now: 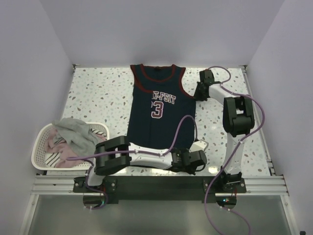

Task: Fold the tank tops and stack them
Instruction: Fold the tank top

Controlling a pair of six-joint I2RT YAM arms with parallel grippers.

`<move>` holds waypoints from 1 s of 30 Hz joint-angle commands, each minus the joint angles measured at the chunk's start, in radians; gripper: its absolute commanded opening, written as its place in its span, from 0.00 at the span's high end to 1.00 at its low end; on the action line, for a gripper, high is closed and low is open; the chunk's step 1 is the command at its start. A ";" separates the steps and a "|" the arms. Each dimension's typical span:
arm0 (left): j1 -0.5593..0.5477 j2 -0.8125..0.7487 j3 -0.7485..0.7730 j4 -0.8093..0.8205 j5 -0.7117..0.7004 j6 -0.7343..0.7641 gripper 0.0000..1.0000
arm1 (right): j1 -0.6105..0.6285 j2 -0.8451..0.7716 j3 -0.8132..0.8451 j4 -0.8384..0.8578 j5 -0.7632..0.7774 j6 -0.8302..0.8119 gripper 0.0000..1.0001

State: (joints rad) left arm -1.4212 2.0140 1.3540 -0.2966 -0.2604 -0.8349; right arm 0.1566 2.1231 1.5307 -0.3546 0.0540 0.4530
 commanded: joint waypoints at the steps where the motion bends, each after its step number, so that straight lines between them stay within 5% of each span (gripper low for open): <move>1: -0.021 -0.116 -0.056 0.092 0.035 -0.007 1.00 | -0.031 -0.089 -0.014 -0.050 0.109 0.010 1.00; 18: -0.015 -0.411 -0.352 0.202 -0.043 -0.112 1.00 | -0.020 -0.152 -0.004 -0.070 0.073 0.059 1.00; 30: 0.011 -0.606 -0.550 0.134 -0.143 -0.237 1.00 | 0.135 -0.057 0.192 -0.132 0.139 0.084 1.00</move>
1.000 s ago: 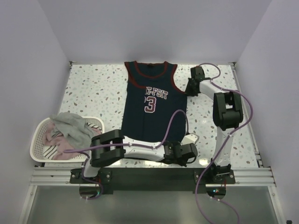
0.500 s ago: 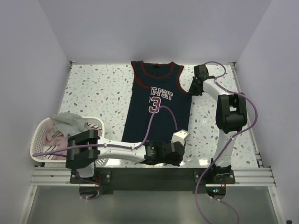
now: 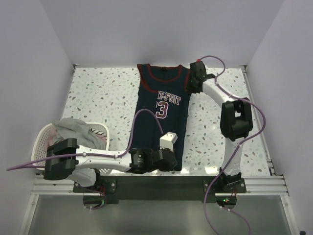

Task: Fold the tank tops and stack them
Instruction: Fold the tank top

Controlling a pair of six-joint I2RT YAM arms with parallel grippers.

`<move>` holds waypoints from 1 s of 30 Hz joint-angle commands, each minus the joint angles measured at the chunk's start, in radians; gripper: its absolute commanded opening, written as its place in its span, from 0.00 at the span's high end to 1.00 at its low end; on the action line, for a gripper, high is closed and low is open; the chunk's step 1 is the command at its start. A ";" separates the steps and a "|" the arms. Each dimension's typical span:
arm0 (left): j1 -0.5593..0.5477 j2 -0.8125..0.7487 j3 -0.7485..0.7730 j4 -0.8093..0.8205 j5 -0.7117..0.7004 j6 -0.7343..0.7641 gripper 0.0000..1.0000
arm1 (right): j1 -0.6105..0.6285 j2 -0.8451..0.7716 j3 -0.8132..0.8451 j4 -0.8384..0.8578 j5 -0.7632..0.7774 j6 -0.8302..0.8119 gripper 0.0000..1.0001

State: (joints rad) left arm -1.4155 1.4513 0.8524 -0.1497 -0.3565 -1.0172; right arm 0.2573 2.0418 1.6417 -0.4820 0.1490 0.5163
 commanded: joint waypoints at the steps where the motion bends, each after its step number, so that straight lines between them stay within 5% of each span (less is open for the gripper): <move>1: 0.006 -0.060 -0.061 -0.020 -0.052 -0.069 1.00 | 0.045 0.046 0.096 -0.009 0.053 0.022 1.00; 30: 0.013 -0.266 -0.293 -0.211 -0.141 -0.264 1.00 | 0.238 0.324 0.475 -0.069 0.075 0.071 1.00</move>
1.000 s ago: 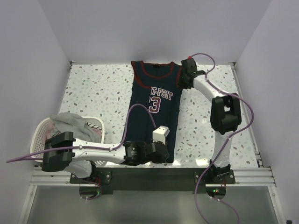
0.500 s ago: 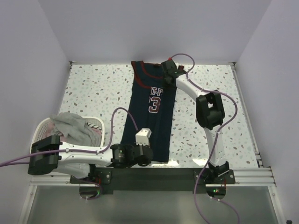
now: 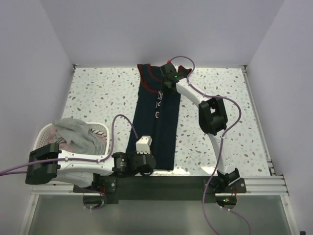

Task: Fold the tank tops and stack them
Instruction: Fold the tank top

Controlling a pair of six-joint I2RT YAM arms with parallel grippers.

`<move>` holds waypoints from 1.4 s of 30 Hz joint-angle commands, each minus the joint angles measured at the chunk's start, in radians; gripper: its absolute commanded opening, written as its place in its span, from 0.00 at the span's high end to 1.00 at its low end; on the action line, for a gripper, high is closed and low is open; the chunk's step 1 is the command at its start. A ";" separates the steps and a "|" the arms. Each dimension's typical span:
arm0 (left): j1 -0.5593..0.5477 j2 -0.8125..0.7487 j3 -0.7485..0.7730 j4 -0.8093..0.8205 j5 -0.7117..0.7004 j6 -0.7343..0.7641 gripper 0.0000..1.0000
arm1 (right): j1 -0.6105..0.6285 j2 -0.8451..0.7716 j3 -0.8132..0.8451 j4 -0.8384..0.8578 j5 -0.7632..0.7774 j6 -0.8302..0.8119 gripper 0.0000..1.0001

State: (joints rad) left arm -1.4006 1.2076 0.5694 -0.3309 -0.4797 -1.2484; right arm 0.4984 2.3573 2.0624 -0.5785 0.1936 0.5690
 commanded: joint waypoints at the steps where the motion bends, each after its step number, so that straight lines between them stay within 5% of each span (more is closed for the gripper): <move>1: -0.001 -0.020 -0.011 -0.028 -0.017 -0.032 1.00 | -0.001 0.019 0.064 0.023 0.029 0.019 1.00; 18: -0.001 -0.011 -0.014 -0.042 -0.011 -0.043 1.00 | 0.020 0.056 0.085 0.058 0.012 0.017 0.99; 19: -0.001 -0.010 -0.011 -0.042 -0.011 -0.040 1.00 | 0.020 0.057 0.090 0.052 0.010 0.014 0.95; 26: -0.001 -0.046 0.059 -0.104 -0.043 -0.006 0.56 | 0.020 -0.009 0.053 0.095 -0.023 0.003 0.51; 33: 0.015 -0.120 0.210 -0.273 -0.170 0.026 0.49 | 0.020 -0.147 0.030 0.051 -0.033 -0.020 0.42; 42: 0.469 -0.184 0.184 -0.244 -0.002 0.283 0.48 | 0.078 -0.568 -0.630 0.172 -0.051 0.014 0.44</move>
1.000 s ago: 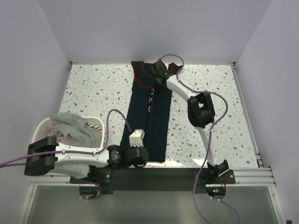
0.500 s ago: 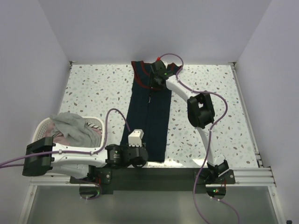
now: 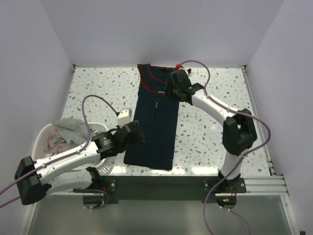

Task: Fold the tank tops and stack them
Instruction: Fold the tank top

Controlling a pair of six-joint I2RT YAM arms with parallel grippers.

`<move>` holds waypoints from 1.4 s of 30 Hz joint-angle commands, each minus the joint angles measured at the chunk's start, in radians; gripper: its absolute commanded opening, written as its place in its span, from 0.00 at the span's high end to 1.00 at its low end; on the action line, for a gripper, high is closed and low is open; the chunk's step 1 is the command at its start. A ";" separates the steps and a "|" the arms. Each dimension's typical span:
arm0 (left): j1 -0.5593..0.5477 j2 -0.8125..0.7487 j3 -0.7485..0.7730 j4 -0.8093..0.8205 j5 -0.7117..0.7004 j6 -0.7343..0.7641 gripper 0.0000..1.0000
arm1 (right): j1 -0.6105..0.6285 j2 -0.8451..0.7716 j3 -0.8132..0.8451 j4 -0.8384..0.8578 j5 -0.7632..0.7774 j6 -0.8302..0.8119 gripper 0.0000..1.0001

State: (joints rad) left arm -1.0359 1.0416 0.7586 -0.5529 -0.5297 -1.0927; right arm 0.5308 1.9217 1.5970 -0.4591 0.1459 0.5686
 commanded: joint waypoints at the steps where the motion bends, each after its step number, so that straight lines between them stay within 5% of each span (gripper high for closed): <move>1: 0.134 -0.018 -0.010 -0.016 0.069 0.158 0.45 | 0.060 -0.162 -0.214 0.050 0.001 0.016 0.44; 9: 0.237 -0.055 -0.103 -0.137 0.205 0.073 0.36 | 0.303 -0.568 -0.759 0.037 0.001 0.220 0.45; 18: 0.237 -0.107 -0.208 -0.237 0.307 -0.105 0.37 | 0.538 -0.903 -1.003 -0.067 -0.012 0.500 0.44; 25: 0.238 -0.135 -0.300 -0.108 0.385 -0.064 0.38 | 0.569 -0.942 -1.094 0.040 -0.017 0.611 0.44; 42: 0.240 -0.143 -0.357 -0.191 0.367 -0.104 0.51 | 0.615 -0.826 -1.172 0.238 -0.057 0.697 0.49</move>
State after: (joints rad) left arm -0.8055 0.9051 0.4206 -0.6708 -0.1398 -1.1572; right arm 1.1294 1.0908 0.4236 -0.2699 0.0853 1.2316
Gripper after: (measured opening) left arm 0.500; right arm 0.512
